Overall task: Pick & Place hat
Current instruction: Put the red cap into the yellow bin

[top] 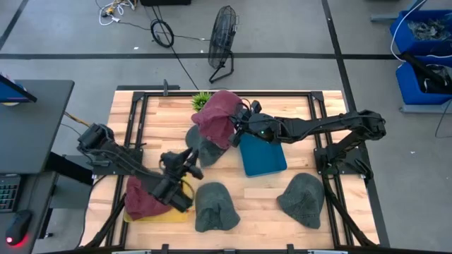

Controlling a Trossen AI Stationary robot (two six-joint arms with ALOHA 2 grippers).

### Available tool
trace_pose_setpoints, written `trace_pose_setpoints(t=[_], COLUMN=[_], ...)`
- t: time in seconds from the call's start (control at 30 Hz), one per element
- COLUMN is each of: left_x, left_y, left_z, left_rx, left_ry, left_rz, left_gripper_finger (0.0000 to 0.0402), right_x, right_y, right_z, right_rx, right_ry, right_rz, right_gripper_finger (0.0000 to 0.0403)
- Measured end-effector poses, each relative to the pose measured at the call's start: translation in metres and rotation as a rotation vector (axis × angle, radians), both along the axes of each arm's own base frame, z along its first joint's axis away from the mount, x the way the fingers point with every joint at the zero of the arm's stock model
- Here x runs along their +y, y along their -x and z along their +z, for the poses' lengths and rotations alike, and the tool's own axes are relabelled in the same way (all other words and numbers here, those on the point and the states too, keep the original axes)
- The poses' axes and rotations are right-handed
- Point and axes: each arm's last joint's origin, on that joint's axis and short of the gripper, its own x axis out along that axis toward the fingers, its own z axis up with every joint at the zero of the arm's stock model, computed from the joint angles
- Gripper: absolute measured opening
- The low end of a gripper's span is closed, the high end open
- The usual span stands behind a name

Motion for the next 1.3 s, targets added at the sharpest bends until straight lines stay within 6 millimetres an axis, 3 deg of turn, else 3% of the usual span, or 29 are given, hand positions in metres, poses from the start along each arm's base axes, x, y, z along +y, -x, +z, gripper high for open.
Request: trace_pose_setpoints(t=[0.13,0.27,0.57,0.8,1.0,1.3], left_x=[0.0,0.005,0.025,0.037,0.05,0.065], left_y=[0.019,0.023,0.001,-0.01,-0.026,-0.041], left_z=[0.016,0.024,0.02,0.031,0.037,0.04], left_rx=[-0.018,0.051,0.202,0.211,0.256,0.316], left_ry=[-0.003,-0.022,0.028,0.024,0.067,0.071], left_rz=[-0.034,-0.038,0.024,0.022,-0.009,-0.038], left_gripper_finger=[0.0147,0.0147,0.0147,0.0147,0.0147,0.0147], right_x=[0.0,0.0,0.001,0.002,0.007,0.006], right_y=[0.0,-0.001,-0.001,-0.001,-0.003,-0.003], right_z=[0.001,0.001,0.002,0.001,0.001,0.001], right_rx=[-0.011,-0.012,-0.024,-0.008,-0.015,-0.007], right_ry=[-0.003,-0.003,-0.007,-0.016,-0.069,-0.05], right_rz=[0.006,0.007,0.023,0.053,0.188,0.188], right_gripper_finger=[0.0009,0.0009,0.0009,0.0009,0.0009,0.0009])
